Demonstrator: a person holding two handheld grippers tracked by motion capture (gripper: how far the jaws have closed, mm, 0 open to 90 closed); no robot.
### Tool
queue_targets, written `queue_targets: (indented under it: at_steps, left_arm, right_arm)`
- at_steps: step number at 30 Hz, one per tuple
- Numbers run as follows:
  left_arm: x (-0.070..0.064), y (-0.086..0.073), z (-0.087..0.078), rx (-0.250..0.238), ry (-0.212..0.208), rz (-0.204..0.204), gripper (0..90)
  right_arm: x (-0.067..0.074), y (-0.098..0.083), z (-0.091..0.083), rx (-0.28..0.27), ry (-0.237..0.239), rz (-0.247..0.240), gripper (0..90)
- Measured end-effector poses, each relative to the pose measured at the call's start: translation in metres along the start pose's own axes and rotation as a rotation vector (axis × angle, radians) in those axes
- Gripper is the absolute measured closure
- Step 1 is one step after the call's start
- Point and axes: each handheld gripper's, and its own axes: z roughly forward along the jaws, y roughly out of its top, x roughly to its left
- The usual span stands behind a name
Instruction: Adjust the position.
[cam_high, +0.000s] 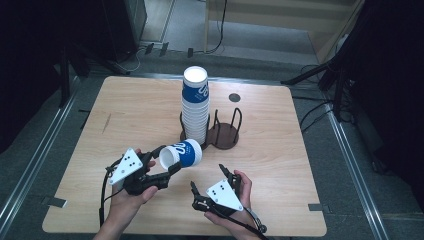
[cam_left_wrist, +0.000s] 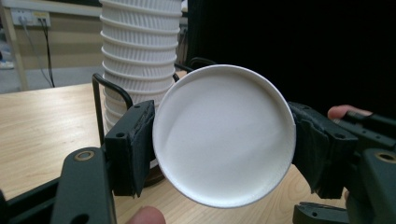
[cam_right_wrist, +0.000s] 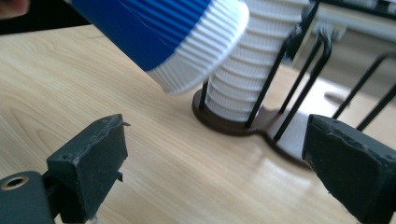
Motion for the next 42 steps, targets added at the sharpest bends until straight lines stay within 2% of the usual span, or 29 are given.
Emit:
queue_targets:
  at_steps: [2,7,10,12,16,19,20,23,25,30,33,35,42]
  left_arm:
    - [-0.001,-0.002,-0.001,-0.021,0.014,0.011,29.4]
    - [-0.003,-0.008,-0.002,-0.079,0.035,0.007,29.4]
    - [-0.005,-0.012,-0.002,-0.092,0.044,0.015,29.4]
    - [-0.007,-0.013,-0.001,-0.122,0.045,0.023,29.4]
    - [-0.01,-0.014,0.003,-0.156,0.025,0.013,29.4]
    - [-0.011,-0.016,0.007,-0.169,0.016,0.02,29.4]
    - [-0.011,-0.016,0.008,-0.173,0.015,0.022,29.4]
    - [-0.012,-0.019,0.012,-0.186,0.007,0.019,29.4]
    - [-0.014,-0.02,0.013,-0.193,0.005,0.029,29.4]
    - [-0.017,-0.023,0.015,-0.208,-0.012,0.023,29.4]
    - [-0.018,-0.023,0.016,-0.214,-0.016,0.027,29.4]
    - [-0.019,-0.024,0.016,-0.221,-0.016,0.028,29.4]
    - [-0.022,-0.027,0.019,-0.23,-0.024,0.041,29.4]
  right_arm:
    - [-0.001,0.001,-0.001,0.014,0.01,0.061,6.7]
    - [-0.008,0.005,-0.006,0.02,0.019,0.238,9.0]
    - [-0.009,0.008,-0.01,0.033,0.03,0.315,3.3]
    - [-0.011,0.012,-0.013,0.031,0.038,0.375,2.9]
    - [-0.018,0.02,-0.016,0.007,0.059,0.514,3.0]
    - [-0.026,0.024,-0.015,0.005,0.045,0.647,2.7]
    - [-0.028,0.024,-0.014,0.008,0.053,0.692,2.2]
    - [-0.03,0.023,-0.012,0.015,0.062,0.794,1.8]
    - [-0.031,0.024,-0.012,0.007,0.059,0.85,1.7]
    - [-0.032,0.028,-0.014,-0.012,0.069,0.989,0.8]
    - [-0.032,0.03,-0.012,-0.01,0.079,1.095,0.3]
    - [-0.033,0.031,-0.011,-0.007,0.089,1.146,0.1]
    - [-0.034,0.033,-0.009,-0.023,0.114,1.215,0.1]
